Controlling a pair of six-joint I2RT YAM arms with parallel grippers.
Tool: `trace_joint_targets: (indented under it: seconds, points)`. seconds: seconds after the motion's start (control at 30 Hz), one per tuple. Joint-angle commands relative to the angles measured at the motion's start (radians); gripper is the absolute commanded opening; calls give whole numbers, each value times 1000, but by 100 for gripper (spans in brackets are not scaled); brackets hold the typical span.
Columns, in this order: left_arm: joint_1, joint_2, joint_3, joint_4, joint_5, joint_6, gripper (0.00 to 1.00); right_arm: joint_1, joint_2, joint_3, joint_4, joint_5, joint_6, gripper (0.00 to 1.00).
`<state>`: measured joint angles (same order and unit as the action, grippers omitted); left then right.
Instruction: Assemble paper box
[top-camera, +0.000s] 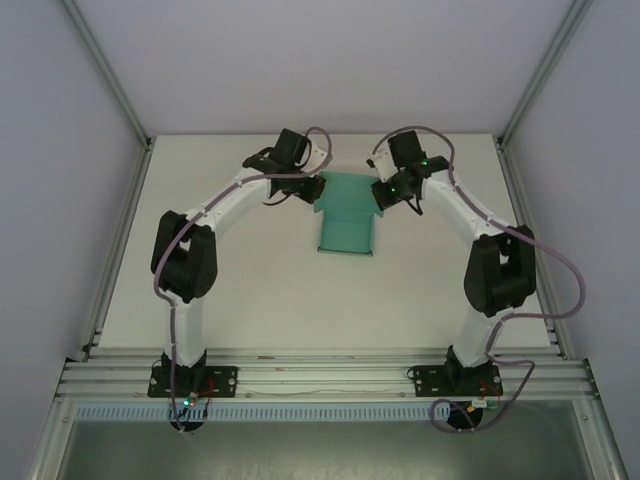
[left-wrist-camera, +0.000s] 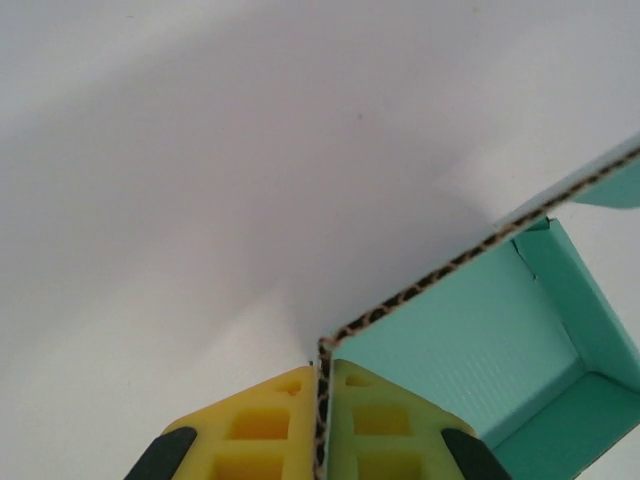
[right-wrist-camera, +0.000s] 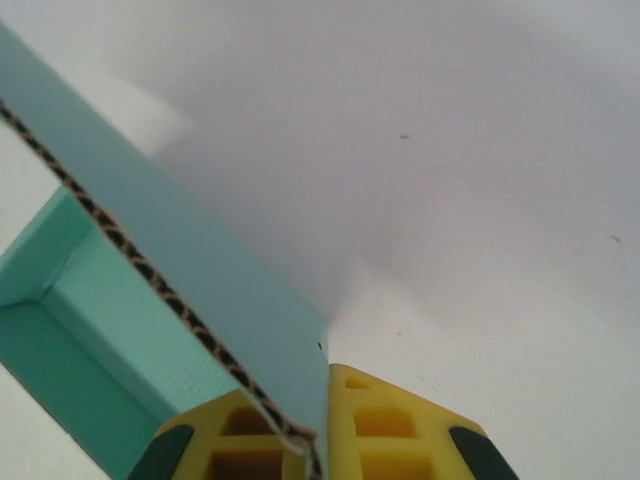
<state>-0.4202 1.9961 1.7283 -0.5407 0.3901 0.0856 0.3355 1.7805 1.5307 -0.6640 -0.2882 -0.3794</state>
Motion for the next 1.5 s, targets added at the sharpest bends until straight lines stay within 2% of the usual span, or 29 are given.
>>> trace_joint_targets:
  seconds: [0.0,0.13,0.27,0.47,0.57,0.67,0.77,0.87,1.13,1.47]
  points:
    - [-15,-39,-36,69,-93,-186,0,62,-63,-10,137,206,196,5]
    - [-31,-55,-66,118,-139,-350,0,84,-66,-17,168,326,501,6]
    - [-44,-48,-80,176,-156,-515,0,101,-72,-79,284,311,739,6]
    - [-67,-40,-141,280,-208,-701,0,116,-55,-150,419,311,942,6]
    - [-78,-18,-148,315,-231,-742,0,126,-37,-187,468,329,985,4]
    - [-88,-4,-150,318,-240,-765,0,151,-29,-218,517,354,955,4]
    - [-98,-3,-158,340,-234,-784,0,196,-21,-212,497,428,880,3]
    - [-115,-13,-191,363,-271,-785,0,208,-16,-225,483,448,894,3]
    - [-132,-71,-400,518,-272,-859,0,274,-34,-354,585,584,912,0]
    - [-173,-144,-602,704,-281,-869,0,327,-49,-480,706,633,962,0]
